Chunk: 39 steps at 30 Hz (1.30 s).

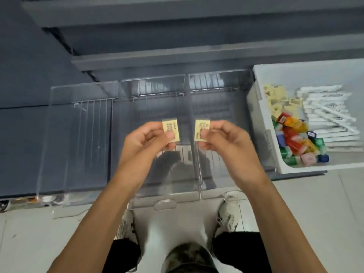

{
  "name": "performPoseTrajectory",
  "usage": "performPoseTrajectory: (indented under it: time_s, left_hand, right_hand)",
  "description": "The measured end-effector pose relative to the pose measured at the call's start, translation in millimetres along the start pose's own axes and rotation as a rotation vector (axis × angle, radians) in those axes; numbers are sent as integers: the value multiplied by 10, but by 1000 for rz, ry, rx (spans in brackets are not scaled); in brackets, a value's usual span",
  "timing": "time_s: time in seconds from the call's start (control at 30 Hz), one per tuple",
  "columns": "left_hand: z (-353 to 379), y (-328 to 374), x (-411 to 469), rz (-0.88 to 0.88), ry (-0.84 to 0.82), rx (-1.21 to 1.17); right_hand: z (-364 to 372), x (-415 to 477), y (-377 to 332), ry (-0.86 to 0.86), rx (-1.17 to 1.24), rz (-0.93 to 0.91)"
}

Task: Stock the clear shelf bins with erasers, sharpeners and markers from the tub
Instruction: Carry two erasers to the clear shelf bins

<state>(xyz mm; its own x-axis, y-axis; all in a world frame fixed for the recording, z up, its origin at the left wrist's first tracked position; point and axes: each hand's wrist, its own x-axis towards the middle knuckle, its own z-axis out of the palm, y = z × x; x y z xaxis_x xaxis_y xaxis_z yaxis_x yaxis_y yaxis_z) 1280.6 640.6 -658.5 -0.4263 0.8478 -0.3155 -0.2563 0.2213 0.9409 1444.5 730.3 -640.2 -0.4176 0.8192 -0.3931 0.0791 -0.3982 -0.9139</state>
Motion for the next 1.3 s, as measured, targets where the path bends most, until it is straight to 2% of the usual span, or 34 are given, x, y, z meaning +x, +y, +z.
performPoseTrajectory:
  time_s: [0.1,0.27,0.47,0.77,0.97,1.17,1.3]
  left_hand:
    - [-54,-158,210,144,-31,-25]
    - [-210,-397,323,380,69,-64]
    - [-281,-463,126,511,-43,8]
    - [-527,-253,-1060,545,47,59]
    - [-564,-251,-1572,592,40,59]
    - [-670,-325,-1671,606,79,40]
    - [-719,-403,-1464,583,102,16]
  right_hand:
    - [16,220,49,-5,-24,-143]
    - [-44,324,289,-16,-90,-303]
    - [51,44,485,-92,-100,-502]
    - [289,-773,468,-147,-82,-578]
    - [346,-1223,509,-203,-108,-623]
    - [444,-1342,603,-233,-97,-699]
    - [553,-1188,619,-213,-130,-685]
